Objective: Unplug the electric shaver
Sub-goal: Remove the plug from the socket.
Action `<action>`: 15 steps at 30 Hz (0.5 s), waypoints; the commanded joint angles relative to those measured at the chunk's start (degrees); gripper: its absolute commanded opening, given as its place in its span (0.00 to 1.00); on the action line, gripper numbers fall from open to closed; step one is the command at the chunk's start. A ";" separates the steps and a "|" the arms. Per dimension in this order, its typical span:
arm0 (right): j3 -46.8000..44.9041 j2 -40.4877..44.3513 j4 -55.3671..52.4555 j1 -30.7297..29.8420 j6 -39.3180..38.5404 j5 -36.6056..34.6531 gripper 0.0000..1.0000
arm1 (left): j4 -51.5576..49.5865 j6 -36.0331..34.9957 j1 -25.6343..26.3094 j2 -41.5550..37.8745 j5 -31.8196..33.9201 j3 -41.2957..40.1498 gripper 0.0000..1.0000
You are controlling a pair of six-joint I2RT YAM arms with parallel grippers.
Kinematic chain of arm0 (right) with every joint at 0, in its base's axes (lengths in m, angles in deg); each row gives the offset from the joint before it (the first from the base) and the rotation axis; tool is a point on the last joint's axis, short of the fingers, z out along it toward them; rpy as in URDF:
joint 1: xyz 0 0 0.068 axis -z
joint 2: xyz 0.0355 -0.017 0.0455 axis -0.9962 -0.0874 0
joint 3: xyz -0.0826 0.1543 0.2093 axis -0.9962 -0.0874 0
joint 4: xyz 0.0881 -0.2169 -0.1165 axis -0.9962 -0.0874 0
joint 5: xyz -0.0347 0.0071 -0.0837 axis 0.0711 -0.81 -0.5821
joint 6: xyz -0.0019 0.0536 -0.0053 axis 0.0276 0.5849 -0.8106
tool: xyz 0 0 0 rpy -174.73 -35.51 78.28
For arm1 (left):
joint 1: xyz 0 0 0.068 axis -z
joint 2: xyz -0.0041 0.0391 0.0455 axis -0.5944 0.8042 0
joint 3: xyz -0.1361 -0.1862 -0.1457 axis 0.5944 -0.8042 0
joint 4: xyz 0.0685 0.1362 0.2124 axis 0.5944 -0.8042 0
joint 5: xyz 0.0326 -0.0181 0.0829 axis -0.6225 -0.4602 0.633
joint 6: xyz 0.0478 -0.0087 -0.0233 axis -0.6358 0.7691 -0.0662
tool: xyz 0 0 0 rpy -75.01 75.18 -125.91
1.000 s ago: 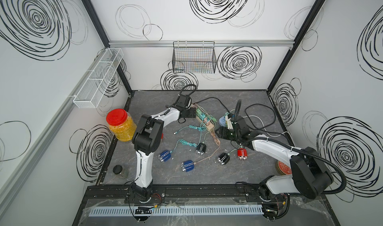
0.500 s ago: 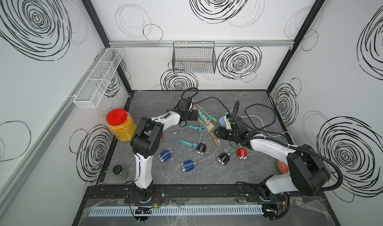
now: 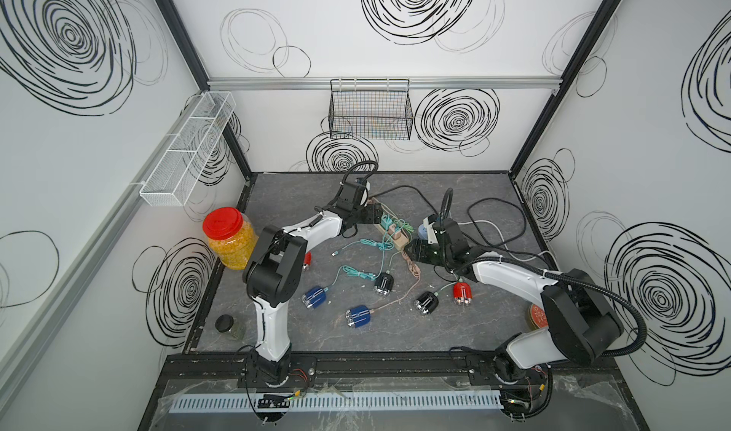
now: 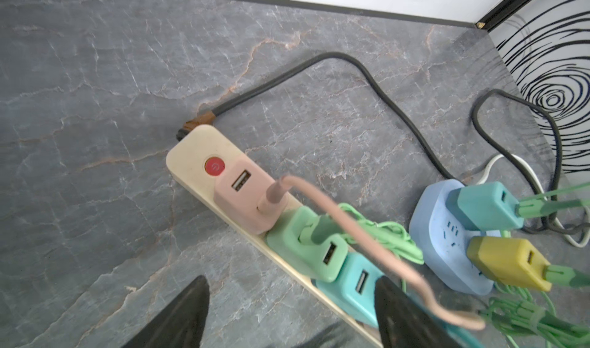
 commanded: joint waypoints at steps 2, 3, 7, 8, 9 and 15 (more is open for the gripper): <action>2.68 -1.83 1.41 -0.11 0.36 -0.21 0.61 | -0.60 -0.06 1.40 3.14 3.31 4.24 0.84; 2.83 -1.93 1.49 -0.06 0.33 -0.08 0.61 | -0.51 0.03 1.47 3.64 3.45 4.66 0.84; 2.69 -2.01 1.78 -0.07 0.53 -0.23 0.61 | -1.05 0.12 1.85 5.44 4.82 6.08 0.84; 2.62 -1.94 1.86 -0.07 0.55 -0.24 0.60 | -1.17 0.11 1.89 5.65 5.32 6.01 0.84; 2.57 -1.85 1.85 -0.08 0.55 -0.31 0.60 | -1.24 0.19 1.98 5.91 5.83 5.75 0.84; 2.29 -1.93 2.19 -0.03 0.13 -0.36 0.60 | 0.74 0.38 2.17 5.64 7.15 1.86 0.80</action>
